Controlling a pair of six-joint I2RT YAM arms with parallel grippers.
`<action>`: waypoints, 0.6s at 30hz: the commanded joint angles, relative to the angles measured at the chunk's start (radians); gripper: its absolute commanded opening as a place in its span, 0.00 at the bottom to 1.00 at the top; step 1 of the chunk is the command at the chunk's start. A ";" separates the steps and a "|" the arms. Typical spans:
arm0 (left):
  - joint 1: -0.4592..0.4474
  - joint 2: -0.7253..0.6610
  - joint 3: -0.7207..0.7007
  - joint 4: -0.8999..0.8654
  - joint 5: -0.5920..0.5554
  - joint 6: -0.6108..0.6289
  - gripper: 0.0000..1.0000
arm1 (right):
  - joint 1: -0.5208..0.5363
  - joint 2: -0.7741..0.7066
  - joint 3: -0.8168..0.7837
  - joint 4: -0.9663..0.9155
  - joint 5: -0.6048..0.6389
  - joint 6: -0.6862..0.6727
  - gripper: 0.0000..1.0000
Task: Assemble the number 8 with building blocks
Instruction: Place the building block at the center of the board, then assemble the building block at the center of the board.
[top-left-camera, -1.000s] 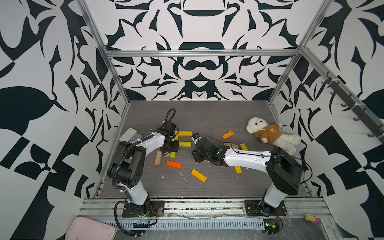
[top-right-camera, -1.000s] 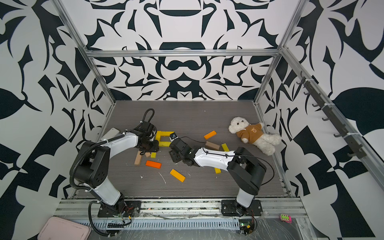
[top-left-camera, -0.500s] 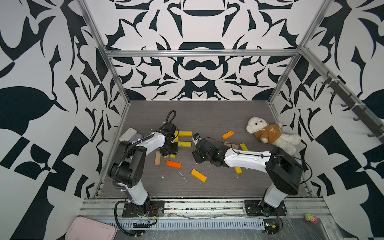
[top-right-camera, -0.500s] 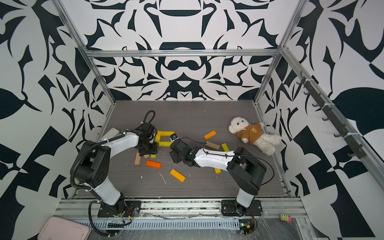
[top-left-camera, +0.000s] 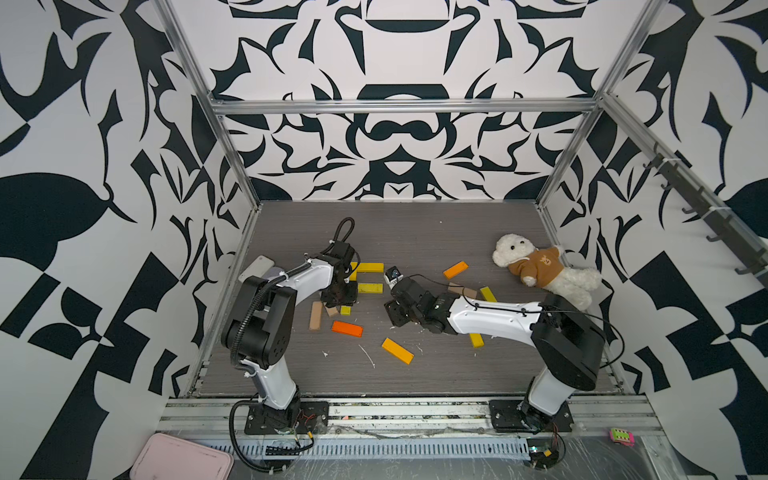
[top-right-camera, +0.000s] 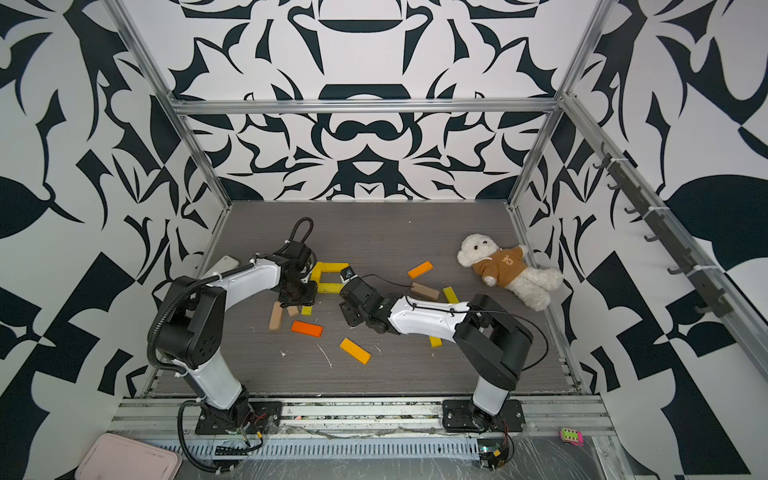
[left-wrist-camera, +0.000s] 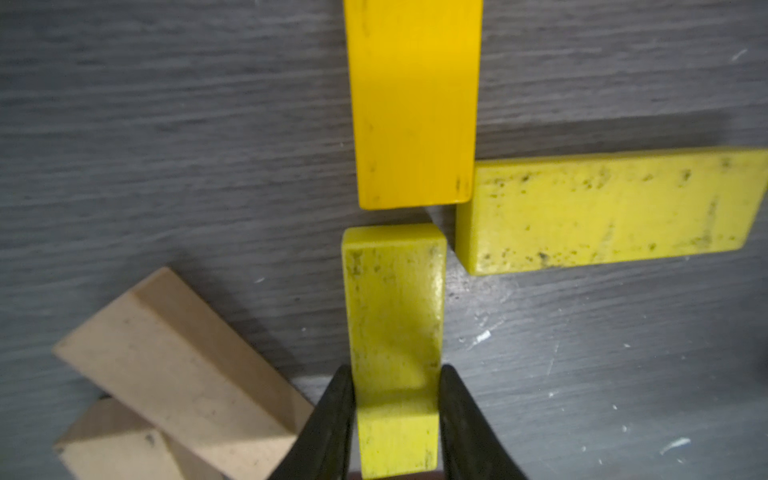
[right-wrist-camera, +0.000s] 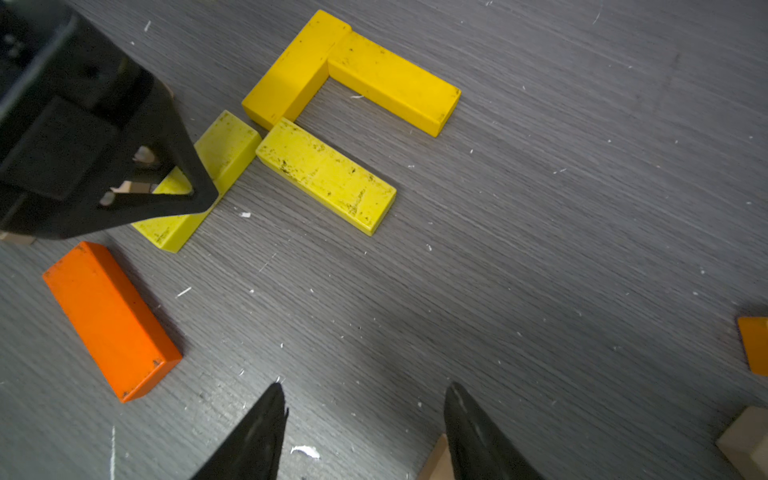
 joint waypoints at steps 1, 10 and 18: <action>-0.004 0.022 0.019 -0.030 -0.006 0.005 0.36 | 0.003 -0.045 0.007 0.019 0.021 0.003 0.64; -0.003 0.020 0.036 -0.031 0.003 0.000 0.36 | 0.004 -0.034 0.009 0.023 0.019 0.003 0.64; -0.004 0.025 0.044 -0.027 0.018 -0.001 0.36 | 0.004 -0.033 0.002 0.027 0.022 0.005 0.64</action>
